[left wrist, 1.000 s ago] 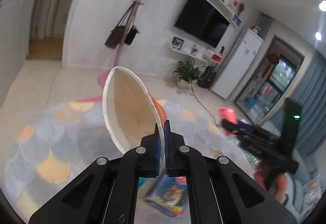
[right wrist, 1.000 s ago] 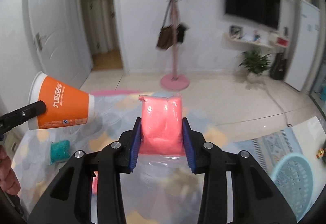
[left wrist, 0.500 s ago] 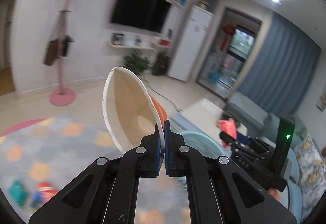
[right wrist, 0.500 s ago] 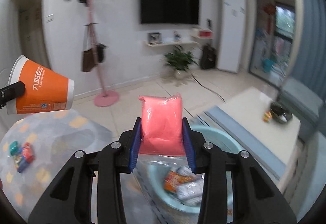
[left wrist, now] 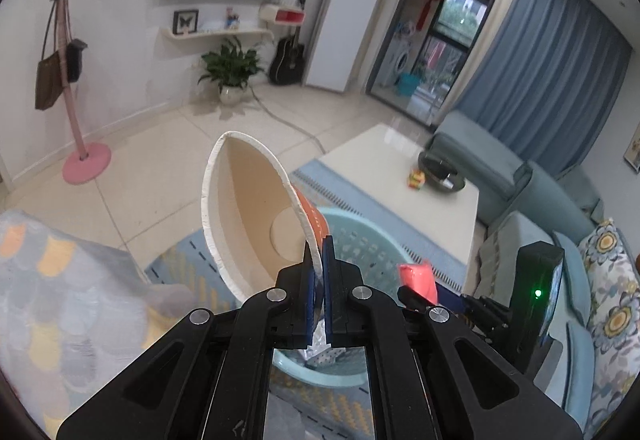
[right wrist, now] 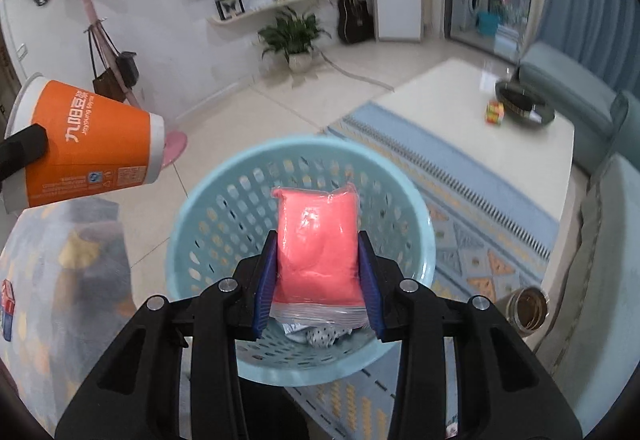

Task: Collect trash
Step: 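Drop the pink packet into the basket with the right tool while the left tool drops the cup, then grasp the red tiger-print box with the right tool while the left tool grasps the teal packet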

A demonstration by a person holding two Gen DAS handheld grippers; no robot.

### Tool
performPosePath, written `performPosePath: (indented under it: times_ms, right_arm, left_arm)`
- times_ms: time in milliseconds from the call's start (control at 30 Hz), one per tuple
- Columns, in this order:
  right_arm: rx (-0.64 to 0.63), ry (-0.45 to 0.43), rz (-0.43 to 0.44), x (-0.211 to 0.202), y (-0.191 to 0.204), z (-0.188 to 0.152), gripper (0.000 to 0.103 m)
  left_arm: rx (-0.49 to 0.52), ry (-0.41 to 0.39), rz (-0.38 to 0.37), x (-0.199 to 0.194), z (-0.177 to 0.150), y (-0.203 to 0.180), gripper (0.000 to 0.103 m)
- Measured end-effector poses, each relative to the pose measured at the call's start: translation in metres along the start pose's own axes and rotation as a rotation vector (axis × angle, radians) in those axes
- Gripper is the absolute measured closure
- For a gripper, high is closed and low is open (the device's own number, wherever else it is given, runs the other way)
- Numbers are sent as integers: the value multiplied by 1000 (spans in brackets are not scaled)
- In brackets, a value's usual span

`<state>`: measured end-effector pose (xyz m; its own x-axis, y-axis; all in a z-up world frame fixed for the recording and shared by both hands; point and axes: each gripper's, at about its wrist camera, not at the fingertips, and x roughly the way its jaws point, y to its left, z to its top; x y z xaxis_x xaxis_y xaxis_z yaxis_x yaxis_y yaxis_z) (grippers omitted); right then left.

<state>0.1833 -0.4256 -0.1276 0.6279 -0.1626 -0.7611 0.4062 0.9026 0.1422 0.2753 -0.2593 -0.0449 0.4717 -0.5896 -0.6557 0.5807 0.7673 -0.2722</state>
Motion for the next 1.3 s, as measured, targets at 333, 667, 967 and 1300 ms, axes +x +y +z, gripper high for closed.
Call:
performPosePath:
  times_ms: [333,667,967,1300]
  right_arm:
    - [32,75,9,31,-7,-5,59]
    - [40,60,24,17,-9,-6,48]
    - [-3,-28,47,-39,4,1,46]
    - [-195,-166,224,-133,120,-9,38]
  left_arm:
    - [-16,115,-7,40,-11,7,77]
    - [-36,57,-37,4,-25,17,33]
    - [-47,-32,-49,-60,-29,23,30]
    - [-149,-224,121,-199,-82,97,30]
